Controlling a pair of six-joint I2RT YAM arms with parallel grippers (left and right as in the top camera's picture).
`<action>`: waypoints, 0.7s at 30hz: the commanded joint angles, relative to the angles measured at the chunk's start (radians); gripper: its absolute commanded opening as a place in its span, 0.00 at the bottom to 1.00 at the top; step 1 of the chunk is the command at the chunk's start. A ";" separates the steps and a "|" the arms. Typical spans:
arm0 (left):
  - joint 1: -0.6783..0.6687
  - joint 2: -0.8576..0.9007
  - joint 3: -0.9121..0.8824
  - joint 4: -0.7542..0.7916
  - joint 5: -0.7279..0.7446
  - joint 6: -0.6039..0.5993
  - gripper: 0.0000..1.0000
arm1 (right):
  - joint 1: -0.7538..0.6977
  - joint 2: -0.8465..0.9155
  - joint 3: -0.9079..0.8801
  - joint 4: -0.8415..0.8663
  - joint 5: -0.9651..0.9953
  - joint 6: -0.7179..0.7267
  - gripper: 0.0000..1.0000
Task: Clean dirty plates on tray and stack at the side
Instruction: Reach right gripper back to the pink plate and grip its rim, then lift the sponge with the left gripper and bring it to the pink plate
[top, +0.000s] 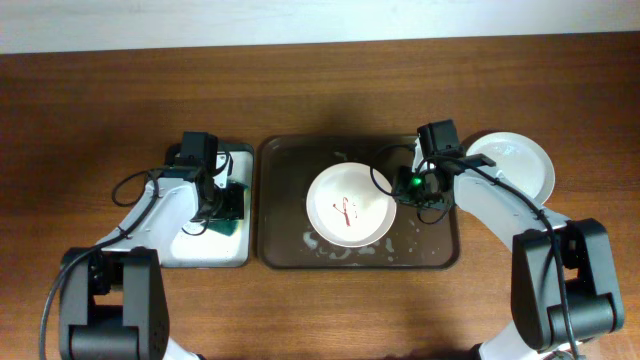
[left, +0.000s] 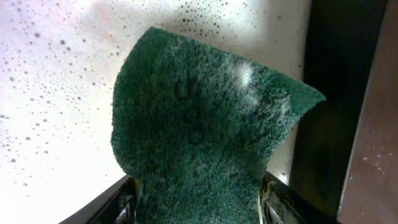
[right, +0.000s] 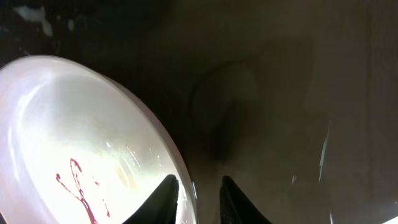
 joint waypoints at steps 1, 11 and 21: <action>0.005 -0.017 0.013 0.002 0.015 0.000 0.61 | 0.015 0.005 0.003 -0.001 0.004 0.002 0.23; 0.005 -0.017 0.013 -0.011 0.015 0.000 0.70 | 0.027 0.015 -0.019 0.004 0.024 0.002 0.23; 0.005 -0.016 -0.016 -0.017 0.014 0.000 0.45 | 0.027 0.068 -0.019 0.007 0.023 0.002 0.10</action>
